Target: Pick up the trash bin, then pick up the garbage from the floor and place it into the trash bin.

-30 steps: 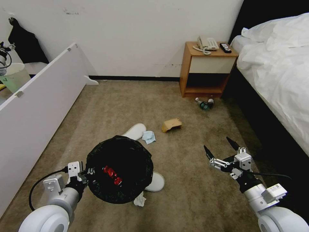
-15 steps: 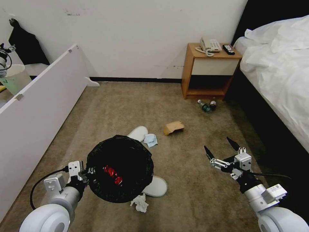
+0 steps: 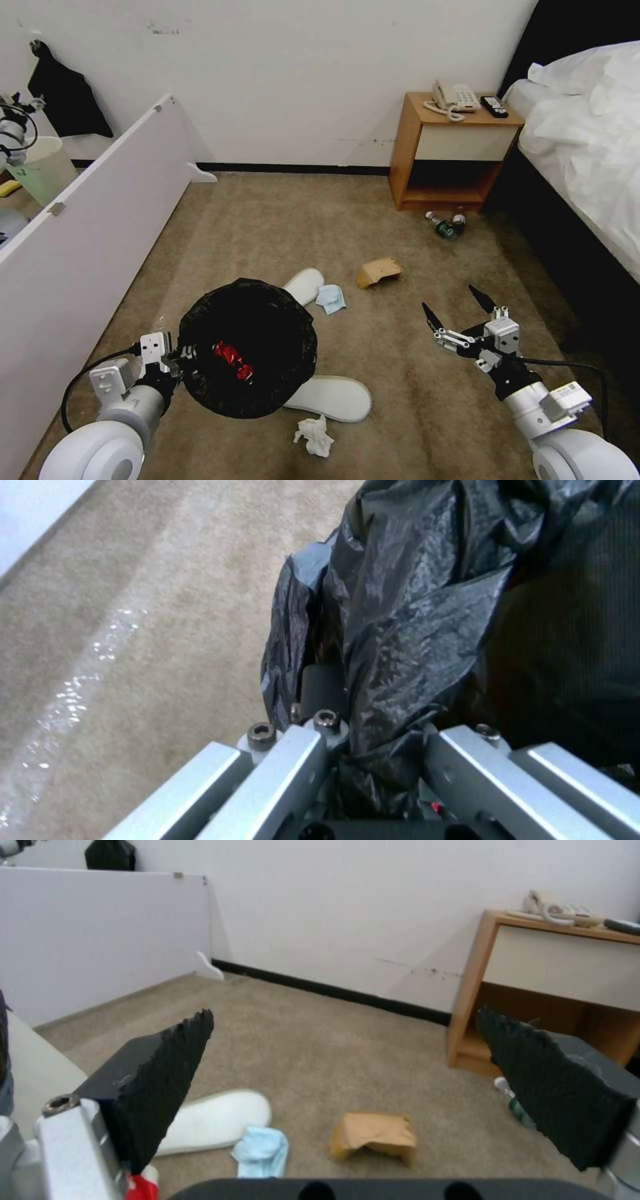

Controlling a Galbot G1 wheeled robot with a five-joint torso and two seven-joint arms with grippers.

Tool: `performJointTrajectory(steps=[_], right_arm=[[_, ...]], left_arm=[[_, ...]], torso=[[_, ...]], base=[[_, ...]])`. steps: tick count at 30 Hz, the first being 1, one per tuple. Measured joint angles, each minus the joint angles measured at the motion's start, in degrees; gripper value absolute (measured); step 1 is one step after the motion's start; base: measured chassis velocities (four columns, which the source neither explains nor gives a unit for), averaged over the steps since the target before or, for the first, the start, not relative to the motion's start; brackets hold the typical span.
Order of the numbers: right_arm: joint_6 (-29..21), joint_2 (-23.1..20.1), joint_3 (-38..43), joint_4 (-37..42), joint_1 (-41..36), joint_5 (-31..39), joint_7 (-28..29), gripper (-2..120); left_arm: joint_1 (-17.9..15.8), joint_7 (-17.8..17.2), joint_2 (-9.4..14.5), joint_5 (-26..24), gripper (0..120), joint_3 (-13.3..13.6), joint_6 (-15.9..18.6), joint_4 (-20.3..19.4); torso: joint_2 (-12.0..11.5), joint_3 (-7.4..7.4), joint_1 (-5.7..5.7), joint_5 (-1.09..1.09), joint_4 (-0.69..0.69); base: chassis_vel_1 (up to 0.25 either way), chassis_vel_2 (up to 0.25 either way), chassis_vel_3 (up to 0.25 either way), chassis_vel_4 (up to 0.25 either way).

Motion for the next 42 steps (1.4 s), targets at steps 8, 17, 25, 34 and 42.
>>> performJointTrajectory(steps=[8, 17, 25, 34, 42], right_arm=[[1.3, 0.4, -0.3, -0.5, 0.0, 0.1, 0.0, 100], [2.5, -0.2, -0.9, -1.4, 0.0, 0.3, 0.3, 100], [-0.8, -4.2, -4.3, -3.2, 1.0, 0.8, 3.0, 100], [-7.3, -11.3, -9.5, -4.1, 0.7, 5.2, 11.7, 100], [-14.1, -17.7, -19.1, -4.5, 5.5, 14.2, 21.6, 100]], left_arm=[[0.1, 0.0, 0.0, 0.0, 1, 0.0, 0.0, 0.0], [0.1, 0.1, 0.1, 0.1, 1, 0.0, 0.0, 0.1], [1.0, 0.1, -0.2, 1.1, 1, 0.6, 0.1, -0.6], [2.2, 0.5, -0.7, 2.4, 1, 0.9, 0.1, -1.8], [2.5, 1.0, -1.9, 4.6, 1, 0.9, 0.1, -1.7]], torso=[[0.0, 0.0, 0.0, -0.02, 0.01], [0.0, 0.0, 0.0, 0.01, 0.0], [0.0, 0.0, 0.0, 0.0, 0.01], [0.0, 0.0, 0.0, 0.01, 0.0], [0.0, 0.0, 0.0, 0.0, 0.01]], base=[[0.1, 0.206, -0.091, -0.209], [0.024, 0.032, -0.012, -0.051], [0.0, 0.0, 0.0, 0.0], [0.0, 0.0, 0.0, 0.0], [0.0, 0.0, 0.0, 0.0]])
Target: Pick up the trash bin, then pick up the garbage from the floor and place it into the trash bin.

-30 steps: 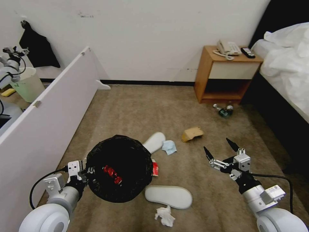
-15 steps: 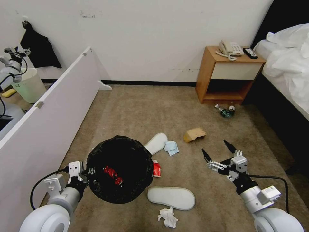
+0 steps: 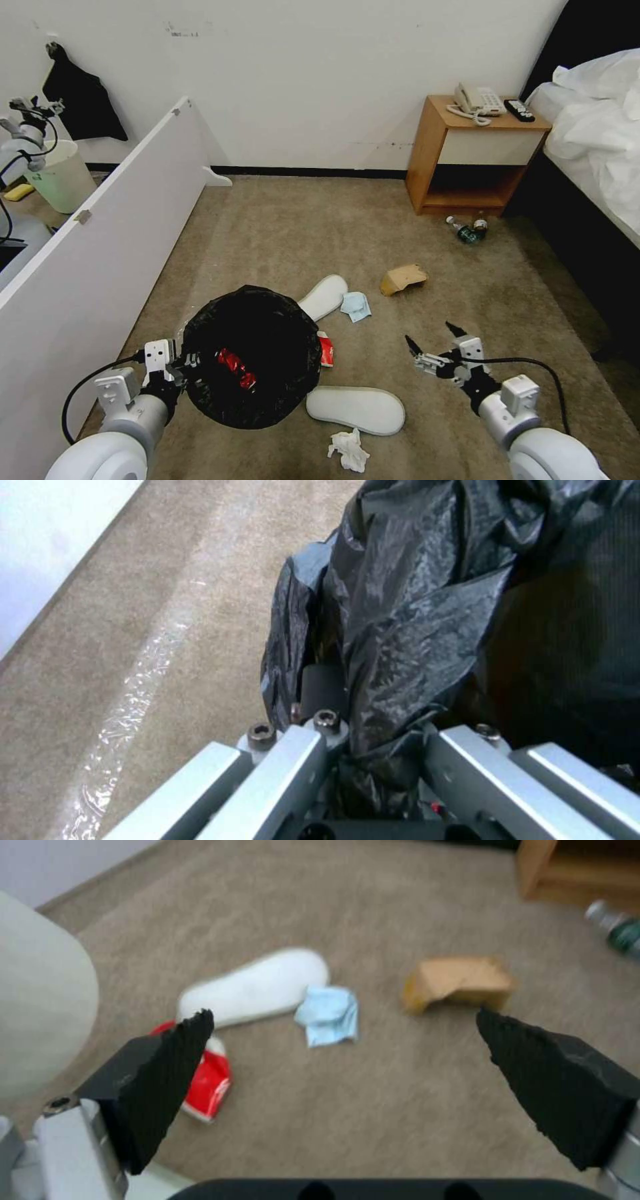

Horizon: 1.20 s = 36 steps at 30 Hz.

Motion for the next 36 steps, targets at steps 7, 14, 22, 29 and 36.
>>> performJointTrajectory(steps=[7, 14, 22, 29, 36], right_arm=[[-3.8, -3.3, -9.0, -2.2, 6.3, 8.8, 5.5, 100], [-9.8, -4.0, -19.3, -3.3, 14.6, 20.9, 13.7, 100], [-19.1, -1.6, -27.6, -3.5, 25.9, 37.2, 29.6, 100], [-25.7, 0.6, -30.8, -4.4, 31.3, 52.0, 43.1, 100], [-29.3, 0.4, -32.1, -5.4, 32.5, 58.2, 46.5, 100]], left_arm=[[0.0, 0.1, -0.9, 0.5, 1, -0.3, -0.1, 0.1], [-0.5, 0.1, -1.6, 0.4, 1, -0.5, -0.1, 0.6], [-1.4, 0.1, -2.0, 0.1, 1, -0.6, -0.3, 1.5], [-1.8, 0.2, -2.0, -0.4, 1, -0.5, -0.3, 1.6], [-2.0, 0.6, -2.1, -0.9, 1, -0.7, -0.4, 1.7]], torso=[[0.0, 0.0, 0.0, -0.01, 0.0], [0.0, 0.0, 0.0, 0.01, 0.0], [0.0, 0.01, 0.0, -0.01, 0.0], [0.0, 0.01, 0.0, 0.0, 0.0], [0.0, 0.0, 0.0, -0.01, -0.01]], base=[[0.0, 0.0, 0.0, 0.0], [0.0, 0.0, 0.0, 0.0], [0.0, 0.0, 0.0, 0.0], [0.0, 0.0, 0.0, 0.0], [0.0, 0.0, 0.0, 0.0]])
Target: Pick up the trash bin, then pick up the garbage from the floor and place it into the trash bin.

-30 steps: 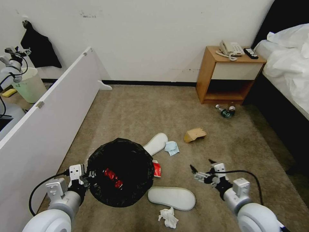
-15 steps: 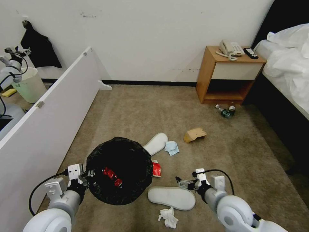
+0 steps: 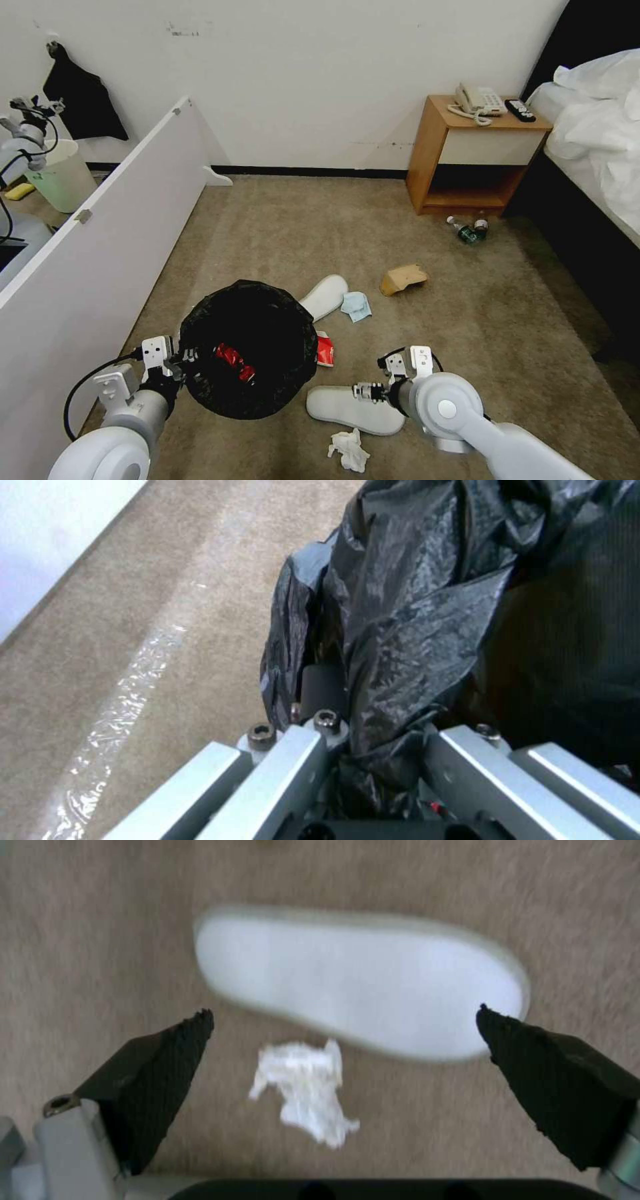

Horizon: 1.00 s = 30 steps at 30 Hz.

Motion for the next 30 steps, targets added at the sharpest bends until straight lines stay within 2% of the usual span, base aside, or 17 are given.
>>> performJointTrajectory(steps=[5, 10, 14, 25, 30], right_arm=[[-2.4, -0.9, -2.7, -0.3, 1.0, 0.4, 0.3, 100], [-2.8, -2.2, -6.6, -0.8, 3.0, -1.6, -0.8, 100], [-2.8, -2.9, -12.9, -2.6, 7.7, -5.2, -3.3, 100], [-2.7, 0.6, -23.9, -8.5, 17.6, -7.8, -4.2, 100], [-2.6, 2.1, -26.7, -9.6, 19.7, -7.9, -4.3, 100]], left_arm=[[0.3, 0.4, -0.2, 0.0, 1, -0.3, -0.3, 0.0], [1.0, 1.0, -0.1, -0.2, 1, -1.2, -0.7, -0.2], [1.6, 1.7, 0.0, -0.5, 1, -2.5, -1.3, -0.4], [3.4, 3.2, -0.6, -0.7, 1, -4.7, -2.9, -0.9], [3.7, 3.4, -0.6, -0.9, 1, -5.5, -3.2, -1.1]], torso=[[0.0, 0.0, 0.0, 0.0, 0.01], [0.0, 0.0, 0.0, 0.0, 0.0], [0.0, 0.0, 0.0, 0.0, 0.0], [0.0, 0.0, 0.0, -0.01, 0.01], [0.0, 0.0, 0.0, 0.0, 0.01]], base=[[0.0, 0.0, 0.0, 0.0], [0.0, 0.0, 0.0, 0.0], [0.0, 0.0, 0.0, 0.0], [0.0, 0.0, 0.0, 0.0], [0.0, 0.0, 0.0, 0.0]])
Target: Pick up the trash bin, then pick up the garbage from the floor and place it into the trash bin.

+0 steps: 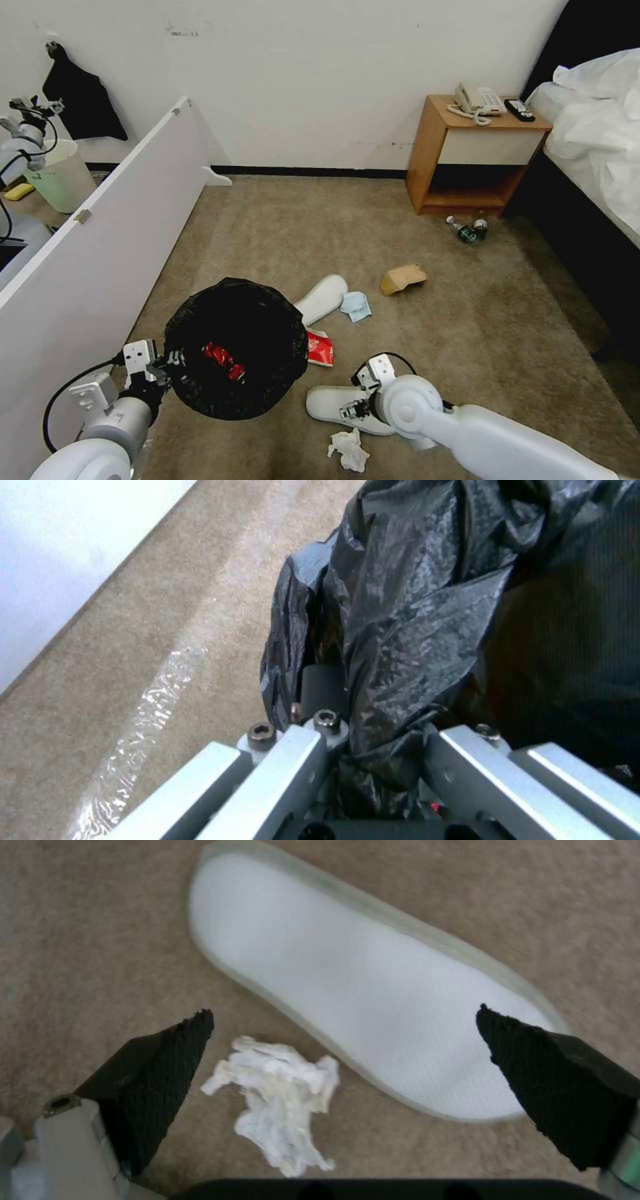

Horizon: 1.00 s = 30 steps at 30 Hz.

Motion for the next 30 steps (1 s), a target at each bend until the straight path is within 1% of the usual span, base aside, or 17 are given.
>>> performJointTrajectory(steps=[2, 8, 9, 16, 20, 23, 25, 26, 29, 30], right_arm=[[0.0, 1.6, -1.9, -1.2, 1.1, -0.2, 0.0, 100], [0.1, 3.7, -3.0, -3.2, 1.1, -0.4, 0.2, 100], [0.1, 4.7, -3.1, -4.2, 0.8, -0.4, 0.3, 100], [0.1, 7.2, -2.8, -6.3, -0.7, -0.5, 1.4, 100], [0.1, 8.8, -1.5, -7.5, -2.6, -0.5, 2.4, 100], [0.1, 9.2, 0.2, -7.6, -4.5, -0.5, 2.8, 100], [0.2, 8.9, 3.9, -7.4, -7.9, -0.7, 3.5, 100], [0.2, 8.9, 3.9, -7.4, -7.9, -0.7, 3.5, 100], [0.2, 7.0, 6.9, -6.0, -11.5, -1.3, 3.8, 100], [0.2, 7.0, 6.9, -6.0, -11.5, -1.3, 3.8, 100]], left_arm=[[0.2, 0.1, -0.2, -0.1, 1, -0.4, -0.1, -0.2], [0.5, 0.1, -0.4, -0.1, 1, -0.9, -0.2, -0.5], [0.7, 0.1, -0.4, -0.1, 1, -1.1, -0.3, -0.6], [1.0, 0.1, -0.1, -0.1, 1, -1.5, -0.3, -0.8], [1.1, 0.1, 0.5, -0.2, 1, -1.8, -0.3, -0.8], [1.1, 0.1, 1.1, -0.3, 1, -2.0, -0.3, -0.8], [1.0, 0.1, 1.9, -0.5, 1, -2.0, -0.3, -0.6], [1.0, 0.1, 1.9, -0.5, 1, -2.0, -0.3, -0.6], [0.7, 0.0, 2.8, -0.7, 1, -1.7, -0.3, -0.3], [0.7, 0.0, 2.8, -0.7, 1, -1.7, -0.3, -0.3]], torso=[[0.0, 0.0, 0.0, 0.0, -0.01], [0.0, 0.0, 0.0, -0.01, -0.01], [0.0, 0.0, 0.0, 0.0, -0.01], [0.0, 0.0, 0.0, 0.0, -0.01], [0.0, 0.0, 0.0, 0.0, 0.0], [0.0, 0.0, 0.0, 0.0, 0.0], [0.0, 0.0, 0.0, 0.01, -0.01], [0.0, 0.0, 0.0, 0.01, -0.01], [0.0, -0.01, 0.0, 0.01, -0.02], [0.0, -0.01, 0.0, 0.01, -0.02]], base=[[0.0, 0.0, 0.0, 0.0], [0.0, 0.0, 0.0, 0.0], [0.0, 0.0, 0.0, 0.0], [0.0, 0.0, 0.0, 0.0], [0.0, 0.0, 0.0, 0.0], [0.0, 0.0, 0.0, 0.0], [0.0, 0.0, 0.0, 0.0], [0.0, 0.0, 0.0, 0.0], [0.0, 0.0, 0.0, 0.0], [0.0, 0.0, 0.0, 0.0]])
